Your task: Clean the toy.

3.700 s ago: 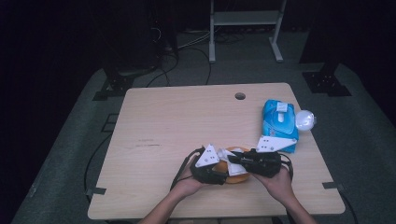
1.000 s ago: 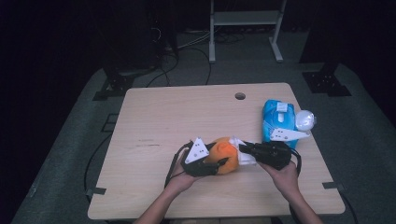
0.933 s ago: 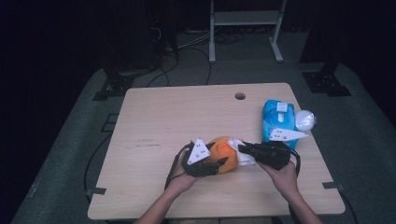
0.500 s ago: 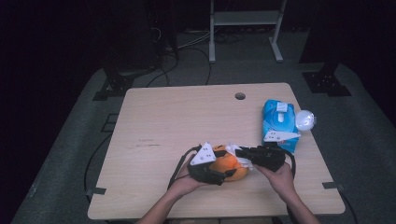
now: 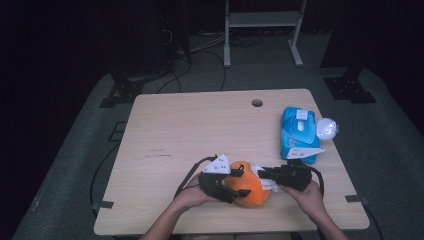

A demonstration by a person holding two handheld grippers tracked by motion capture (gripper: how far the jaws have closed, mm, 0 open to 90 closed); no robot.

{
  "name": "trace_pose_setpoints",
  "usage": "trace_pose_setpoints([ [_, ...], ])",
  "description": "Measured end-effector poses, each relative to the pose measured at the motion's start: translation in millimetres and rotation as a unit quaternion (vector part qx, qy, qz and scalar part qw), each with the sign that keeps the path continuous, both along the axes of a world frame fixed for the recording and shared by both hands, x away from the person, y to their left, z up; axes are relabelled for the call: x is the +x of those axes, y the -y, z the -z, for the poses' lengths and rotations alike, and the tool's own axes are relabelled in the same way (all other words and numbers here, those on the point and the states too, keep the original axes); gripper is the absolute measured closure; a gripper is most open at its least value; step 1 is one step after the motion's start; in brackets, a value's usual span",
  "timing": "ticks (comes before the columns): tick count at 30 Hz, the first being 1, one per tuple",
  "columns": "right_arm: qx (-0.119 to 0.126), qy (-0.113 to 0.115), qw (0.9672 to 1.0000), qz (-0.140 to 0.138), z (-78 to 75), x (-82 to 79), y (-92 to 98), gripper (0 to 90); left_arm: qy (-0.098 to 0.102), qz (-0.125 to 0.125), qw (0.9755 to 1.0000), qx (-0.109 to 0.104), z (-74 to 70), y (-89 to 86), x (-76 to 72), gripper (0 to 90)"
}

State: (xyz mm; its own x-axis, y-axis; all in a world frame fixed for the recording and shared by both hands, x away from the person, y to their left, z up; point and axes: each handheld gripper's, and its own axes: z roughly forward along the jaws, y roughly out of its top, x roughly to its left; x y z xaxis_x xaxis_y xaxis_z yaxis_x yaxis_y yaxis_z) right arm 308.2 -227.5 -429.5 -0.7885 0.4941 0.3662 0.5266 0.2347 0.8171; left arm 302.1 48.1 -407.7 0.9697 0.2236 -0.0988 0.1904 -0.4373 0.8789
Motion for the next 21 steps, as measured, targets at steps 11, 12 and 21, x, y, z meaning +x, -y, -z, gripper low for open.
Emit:
trace_pose_setpoints([
  [11,0.017,0.003,0.9995,-0.025,-2.9,-9.8,8.2,81.1,0.032,0.002,0.9989,0.033,12.8,18.0,12.3,18.3],
  [12,0.017,0.003,0.9997,-0.02,-3.5,-9.7,11.8,81.1,0.035,0.002,0.9987,0.037,14.5,18.2,11.3,18.4],
  [21,0.0,-0.004,0.9998,0.021,1.8,-11.9,48.1,79.6,0.026,-0.018,0.9974,0.065,22.2,19.3,9.4,47.2],
])
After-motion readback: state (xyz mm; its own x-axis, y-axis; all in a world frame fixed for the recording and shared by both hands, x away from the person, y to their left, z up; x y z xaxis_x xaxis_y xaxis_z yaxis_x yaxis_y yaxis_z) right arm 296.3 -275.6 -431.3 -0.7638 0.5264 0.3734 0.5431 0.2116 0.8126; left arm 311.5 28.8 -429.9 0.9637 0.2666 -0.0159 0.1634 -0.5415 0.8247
